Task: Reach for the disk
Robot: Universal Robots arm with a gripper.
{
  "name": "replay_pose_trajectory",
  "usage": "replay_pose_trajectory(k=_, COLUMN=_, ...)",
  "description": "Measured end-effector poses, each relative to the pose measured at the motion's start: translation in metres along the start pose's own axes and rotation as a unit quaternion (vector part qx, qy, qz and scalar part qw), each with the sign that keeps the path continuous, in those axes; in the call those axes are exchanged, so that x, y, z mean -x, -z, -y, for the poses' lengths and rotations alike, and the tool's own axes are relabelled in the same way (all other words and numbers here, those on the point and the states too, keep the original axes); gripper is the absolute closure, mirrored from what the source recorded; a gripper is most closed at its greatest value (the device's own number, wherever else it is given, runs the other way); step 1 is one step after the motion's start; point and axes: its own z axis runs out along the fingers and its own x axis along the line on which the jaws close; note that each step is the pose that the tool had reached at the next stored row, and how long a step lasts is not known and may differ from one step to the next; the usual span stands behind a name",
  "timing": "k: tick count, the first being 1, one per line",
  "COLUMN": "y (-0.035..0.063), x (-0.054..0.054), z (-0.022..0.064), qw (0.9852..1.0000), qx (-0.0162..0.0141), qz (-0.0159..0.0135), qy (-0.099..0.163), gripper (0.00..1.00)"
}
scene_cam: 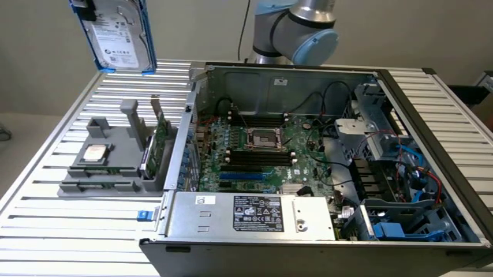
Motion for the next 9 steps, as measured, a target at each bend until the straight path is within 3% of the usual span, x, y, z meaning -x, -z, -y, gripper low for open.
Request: replay_pose_trajectory(k=9, y=0.0111, x=-0.002, z=0.0402, qw=1.0, qx=-0.0001, qz=0.0, qy=0.0, gripper=0.67)
